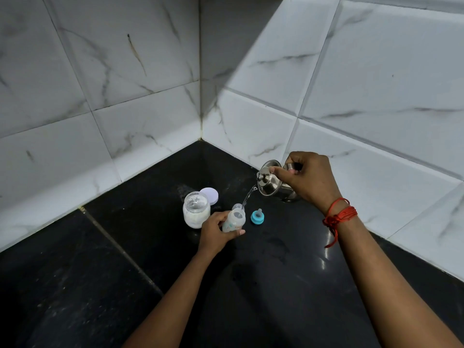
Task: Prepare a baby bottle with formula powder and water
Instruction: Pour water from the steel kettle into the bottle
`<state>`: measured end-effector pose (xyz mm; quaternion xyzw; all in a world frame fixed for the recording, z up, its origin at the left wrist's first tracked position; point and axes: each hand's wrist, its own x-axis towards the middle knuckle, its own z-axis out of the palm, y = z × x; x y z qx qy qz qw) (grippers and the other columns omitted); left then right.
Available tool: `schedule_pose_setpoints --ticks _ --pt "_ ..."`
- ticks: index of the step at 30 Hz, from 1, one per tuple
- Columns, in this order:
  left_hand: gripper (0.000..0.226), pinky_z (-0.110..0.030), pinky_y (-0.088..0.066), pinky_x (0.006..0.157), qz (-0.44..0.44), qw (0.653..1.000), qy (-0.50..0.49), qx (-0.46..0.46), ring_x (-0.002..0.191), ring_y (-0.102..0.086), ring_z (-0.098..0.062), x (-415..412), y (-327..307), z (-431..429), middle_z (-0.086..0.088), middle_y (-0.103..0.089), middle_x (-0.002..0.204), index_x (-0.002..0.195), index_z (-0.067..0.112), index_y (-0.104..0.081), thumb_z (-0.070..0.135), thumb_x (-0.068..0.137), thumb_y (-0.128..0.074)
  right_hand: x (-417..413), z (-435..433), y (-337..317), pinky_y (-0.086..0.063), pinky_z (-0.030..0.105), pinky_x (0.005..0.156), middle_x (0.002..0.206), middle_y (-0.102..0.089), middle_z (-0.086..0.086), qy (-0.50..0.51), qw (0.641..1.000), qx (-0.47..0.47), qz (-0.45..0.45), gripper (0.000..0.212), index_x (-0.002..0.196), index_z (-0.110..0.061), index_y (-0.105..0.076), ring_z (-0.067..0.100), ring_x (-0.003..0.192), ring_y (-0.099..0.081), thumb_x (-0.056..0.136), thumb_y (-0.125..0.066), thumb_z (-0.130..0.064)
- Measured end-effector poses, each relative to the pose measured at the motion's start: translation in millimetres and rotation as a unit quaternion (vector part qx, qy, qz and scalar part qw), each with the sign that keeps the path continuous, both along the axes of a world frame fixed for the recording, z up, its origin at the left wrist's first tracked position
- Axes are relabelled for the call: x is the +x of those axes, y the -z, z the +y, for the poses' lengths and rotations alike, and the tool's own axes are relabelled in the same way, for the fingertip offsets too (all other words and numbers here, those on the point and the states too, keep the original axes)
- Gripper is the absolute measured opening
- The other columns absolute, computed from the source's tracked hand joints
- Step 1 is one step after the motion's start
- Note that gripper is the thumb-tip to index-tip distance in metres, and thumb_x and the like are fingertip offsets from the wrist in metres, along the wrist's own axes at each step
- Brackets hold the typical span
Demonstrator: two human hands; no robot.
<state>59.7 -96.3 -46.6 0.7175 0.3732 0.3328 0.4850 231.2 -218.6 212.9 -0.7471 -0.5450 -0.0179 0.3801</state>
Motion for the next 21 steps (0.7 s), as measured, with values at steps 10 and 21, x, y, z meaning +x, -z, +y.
schedule_pose_setpoints --ticks 10,21 --pt "0.060 -0.040 -0.061 0.092 -0.015 1.000 0.006 -0.003 0.103 -0.071 -0.011 2.1 -1.5 2.1 0.004 -0.074 0.111 0.113 0.035 -0.074 0.040 0.059 -0.099 -1.6 0.5 -0.3 -0.030 0.025 0.050 0.049 -0.039 -0.005 0.005 1.000 -0.008 -0.011 0.051 0.053 -0.021 -0.038 0.011 0.048 -0.034 0.080 -0.078 -0.035" --pt "0.057 -0.043 -0.062 0.091 -0.046 0.999 0.010 0.012 0.102 -0.072 -0.012 6.1 -6.3 3.1 0.008 -0.074 0.109 0.102 0.067 -0.067 0.054 0.054 -0.093 -0.4 3.0 5.3 -0.033 0.029 0.051 0.048 -0.040 -0.005 0.000 1.000 -0.001 -0.014 0.049 0.053 -0.020 -0.040 0.011 0.048 -0.036 0.079 -0.078 -0.036"
